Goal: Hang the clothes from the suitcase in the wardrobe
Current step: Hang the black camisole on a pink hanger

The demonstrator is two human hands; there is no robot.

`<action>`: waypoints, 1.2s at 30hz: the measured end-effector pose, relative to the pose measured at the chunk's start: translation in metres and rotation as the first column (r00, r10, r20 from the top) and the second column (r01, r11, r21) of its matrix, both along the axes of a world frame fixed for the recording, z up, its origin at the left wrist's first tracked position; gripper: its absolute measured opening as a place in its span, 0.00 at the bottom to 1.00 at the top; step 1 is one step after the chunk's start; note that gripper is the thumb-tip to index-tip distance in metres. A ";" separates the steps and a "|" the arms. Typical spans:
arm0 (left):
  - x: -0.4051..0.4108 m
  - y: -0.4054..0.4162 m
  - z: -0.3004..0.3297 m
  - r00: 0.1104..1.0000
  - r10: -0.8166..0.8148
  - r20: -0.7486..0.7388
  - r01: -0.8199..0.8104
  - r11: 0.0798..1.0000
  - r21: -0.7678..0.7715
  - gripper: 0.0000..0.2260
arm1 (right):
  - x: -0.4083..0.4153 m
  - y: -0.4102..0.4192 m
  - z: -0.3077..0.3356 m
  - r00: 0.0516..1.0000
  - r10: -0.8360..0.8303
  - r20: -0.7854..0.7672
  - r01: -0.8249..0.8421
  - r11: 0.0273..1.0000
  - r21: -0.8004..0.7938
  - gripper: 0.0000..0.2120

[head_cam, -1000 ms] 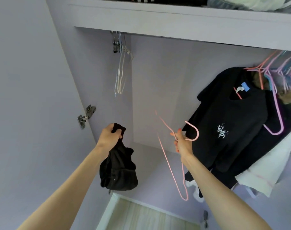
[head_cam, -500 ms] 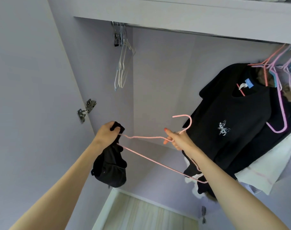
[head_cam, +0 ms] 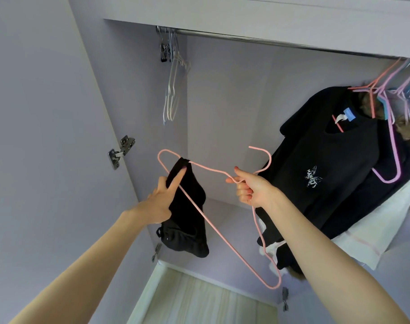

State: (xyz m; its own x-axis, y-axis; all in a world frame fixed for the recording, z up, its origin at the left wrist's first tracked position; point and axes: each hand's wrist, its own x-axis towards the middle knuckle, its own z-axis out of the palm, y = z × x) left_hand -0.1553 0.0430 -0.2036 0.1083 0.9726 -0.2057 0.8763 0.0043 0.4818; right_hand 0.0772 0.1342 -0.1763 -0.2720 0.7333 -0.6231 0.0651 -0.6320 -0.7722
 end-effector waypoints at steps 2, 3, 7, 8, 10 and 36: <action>0.005 -0.001 -0.002 0.994 -0.009 -0.113 0.012 1.000 0.028 0.50 | 0.003 -0.001 0.003 1.000 -0.020 -0.021 0.019 0.999 -0.025 0.19; 0.007 0.000 -0.003 0.985 -0.005 -0.170 0.014 0.999 0.050 0.50 | 0.004 -0.002 0.004 0.999 -0.029 -0.034 0.028 0.999 -0.037 0.19; 0.012 0.001 -0.002 0.936 -0.013 -0.350 0.054 0.993 0.108 0.45 | 0.008 -0.001 0.008 0.997 -0.056 -0.058 0.052 0.997 -0.057 0.19; 0.012 0.000 -0.001 0.930 -0.013 -0.368 0.062 0.991 0.121 0.43 | 0.009 -0.001 0.009 0.997 -0.057 -0.060 0.054 0.997 -0.056 0.20; 0.011 0.000 0.000 0.928 0.004 -0.371 0.065 0.982 0.175 0.41 | 0.009 -0.001 0.010 0.996 -0.065 -0.067 0.061 0.997 -0.055 0.20; -0.008 0.000 -0.001 0.748 0.359 0.558 -0.433 0.901 0.002 0.10 | 0.004 0.034 0.006 0.634 -0.579 -0.512 0.525 0.809 -0.264 0.22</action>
